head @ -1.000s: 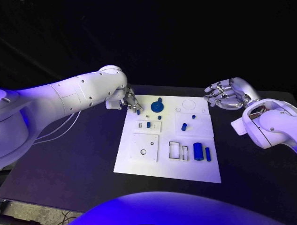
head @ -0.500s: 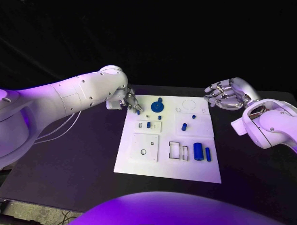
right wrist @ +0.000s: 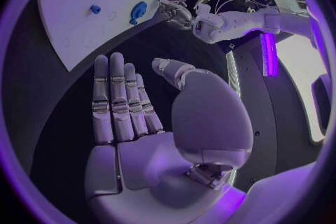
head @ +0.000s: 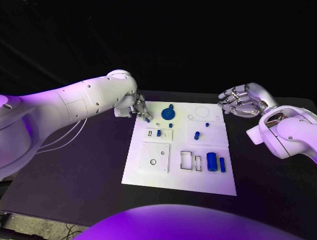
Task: Assemble the parts on the task board
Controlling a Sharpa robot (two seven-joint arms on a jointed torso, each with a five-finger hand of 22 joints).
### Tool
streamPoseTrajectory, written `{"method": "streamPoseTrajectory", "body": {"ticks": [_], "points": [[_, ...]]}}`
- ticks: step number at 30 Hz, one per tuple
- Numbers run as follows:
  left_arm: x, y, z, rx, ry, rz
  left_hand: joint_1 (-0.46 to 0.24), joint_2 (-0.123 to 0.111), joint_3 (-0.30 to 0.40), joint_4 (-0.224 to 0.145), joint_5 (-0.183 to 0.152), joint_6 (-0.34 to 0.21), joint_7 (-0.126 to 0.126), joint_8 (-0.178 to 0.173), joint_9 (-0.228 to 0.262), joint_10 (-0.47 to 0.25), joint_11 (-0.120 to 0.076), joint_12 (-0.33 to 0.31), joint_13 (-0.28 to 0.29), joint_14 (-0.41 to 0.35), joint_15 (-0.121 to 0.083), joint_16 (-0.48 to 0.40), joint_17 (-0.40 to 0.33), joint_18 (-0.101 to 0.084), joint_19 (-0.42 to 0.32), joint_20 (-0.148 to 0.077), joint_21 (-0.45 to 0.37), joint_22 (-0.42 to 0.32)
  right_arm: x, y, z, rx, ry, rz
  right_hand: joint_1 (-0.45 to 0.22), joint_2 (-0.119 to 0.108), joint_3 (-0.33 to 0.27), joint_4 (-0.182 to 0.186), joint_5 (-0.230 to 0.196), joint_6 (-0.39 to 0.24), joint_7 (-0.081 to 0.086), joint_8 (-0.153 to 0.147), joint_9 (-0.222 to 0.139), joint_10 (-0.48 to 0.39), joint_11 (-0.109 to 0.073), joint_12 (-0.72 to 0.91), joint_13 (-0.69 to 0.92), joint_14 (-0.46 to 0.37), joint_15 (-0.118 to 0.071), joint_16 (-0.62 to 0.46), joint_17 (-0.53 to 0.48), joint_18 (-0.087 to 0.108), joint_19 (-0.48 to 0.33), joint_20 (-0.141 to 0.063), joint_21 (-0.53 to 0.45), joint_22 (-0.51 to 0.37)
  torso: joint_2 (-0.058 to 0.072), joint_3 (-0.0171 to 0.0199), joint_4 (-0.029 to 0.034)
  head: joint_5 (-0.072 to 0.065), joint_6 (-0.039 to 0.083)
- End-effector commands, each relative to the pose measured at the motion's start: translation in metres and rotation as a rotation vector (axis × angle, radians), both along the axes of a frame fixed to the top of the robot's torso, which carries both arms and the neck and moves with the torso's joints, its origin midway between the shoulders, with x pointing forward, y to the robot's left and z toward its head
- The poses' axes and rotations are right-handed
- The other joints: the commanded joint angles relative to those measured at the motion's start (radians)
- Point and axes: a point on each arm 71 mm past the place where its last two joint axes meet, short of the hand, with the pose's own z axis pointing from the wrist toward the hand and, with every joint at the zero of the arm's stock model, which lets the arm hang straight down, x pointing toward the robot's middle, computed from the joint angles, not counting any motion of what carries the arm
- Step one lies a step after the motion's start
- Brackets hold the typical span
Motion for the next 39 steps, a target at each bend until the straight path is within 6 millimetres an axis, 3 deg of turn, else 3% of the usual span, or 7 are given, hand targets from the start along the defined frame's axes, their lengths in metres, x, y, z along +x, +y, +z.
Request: {"method": "streamPoseTrajectory", "body": {"ticks": [1,7,14,26,33,39], "points": [[0.0,-0.002,0.0,-0.041,0.0,0.013,0.016,-0.001,0.055,-0.02,-0.01,-0.007,-0.001,0.011,0.014,0.002,-0.003,-0.005,-0.002,0.103,-0.004,0.004,0.259,-0.005,0.001,-0.004,0.004,0.147,0.0,0.002,-0.001,-0.003,0.004,0.015,-0.007,0.002,-0.002,-0.005,0.004,0.0,0.004,0.004,-0.001,0.009,0.0,-0.005,-0.001,-0.001,0.009,-0.004,-0.002,0.011,-0.005,0.002,-0.006,-0.001,0.0,0.0,-0.0003,0.0,0.0],[0.0,-0.001,0.0,-0.064,0.002,0.025,-0.014,-0.009,0.213,-0.116,-0.006,-0.02,0.005,0.049,0.058,0.013,0.001,-0.007,-0.005,0.103,0.0,0.005,0.261,-0.005,0.001,-0.002,0.008,0.148,0.0,0.001,0.0,-0.002,0.002,0.014,-0.007,0.002,-0.002,-0.005,0.005,0.0,0.004,0.004,-0.001,0.01,0.0,-0.005,-0.002,0.0,0.009,-0.005,-0.002,0.011,-0.005,0.002,-0.006,-0.003,0.0,0.0001,-0.0006,0.0,0.0],[-0.005,0.003,0.002,-0.098,0.002,0.042,-0.056,-0.01,0.289,-0.177,0.0,-0.026,0.007,0.079,0.084,0.026,0.002,0.007,0.009,0.104,0.001,0.006,0.263,-0.006,0.003,-0.001,0.015,0.149,-0.001,0.001,0.0,-0.002,0.001,0.013,-0.007,0.002,-0.002,-0.005,0.006,0.0,0.004,0.005,-0.001,0.011,0.0,-0.006,-0.003,0.0,0.009,-0.006,-0.002,0.011,-0.005,0.002,-0.005,-0.003,-0.001,0.0004,-0.0001,0.002,0.0],[-0.035,0.012,0.015,-0.182,-0.048,0.038,-0.116,-0.021,0.355,-0.243,0.051,-0.015,0.004,0.108,0.1,0.048,-0.002,0.032,0.035,0.104,-0.003,0.006,0.263,-0.007,0.008,-0.004,0.03,0.151,-0.001,-0.003,0.0,-0.002,-0.004,0.005,-0.007,0.002,-0.003,-0.005,0.011,-0.001,0.004,0.004,-0.002,0.01,0.001,-0.009,-0.007,-0.001,0.009,-0.009,-0.002,0.011,-0.007,0.003,-0.005,-0.007,-0.001,-0.0002,0.0018,-0.001,0.0],[-0.052,0.009,0.019,-0.203,-0.123,-0.012,-0.144,-0.033,0.382,-0.274,0.093,-0.001,-0.001,0.116,0.099,0.067,-0.006,0.05,0.055,0.104,-0.007,0.006,0.263,-0.009,0.015,-0.008,0.045,0.154,-0.001,-0.004,0.0,-0.001,-0.008,0.002,-0.006,0.002,-0.002,-0.007,0.014,-0.001,0.005,0.004,-0.003,0.008,0.002,-0.012,-0.011,-0.003,0.01,-0.014,-0.003,0.011,-0.008,0.003,-0.006,-0.01,-0.001,-0.0017,0.0017,0.002,0.0],[-0.063,0.003,0.017,-0.206,-0.181,-0.061,-0.161,-0.041,0.393,-0.293,0.129,0.018,-0.005,0.115,0.093,0.087,-0.011,0.072,0.082,0.104,-0.011,0.006,0.263,-0.012,0.022,-0.011,0.062,0.158,-0.002,-0.004,0.0,0.001,-0.009,-0.005,-0.006,0.001,-0.002,-0.007,0.016,-0.002,0.006,0.004,-0.004,0.007,0.003,-0.015,-0.014,-0.005,0.011,-0.018,-0.003,0.01,-0.01,0.004,-0.006,-0.014,0.0,-0.0007,0.001,0.005,0.0]]}}
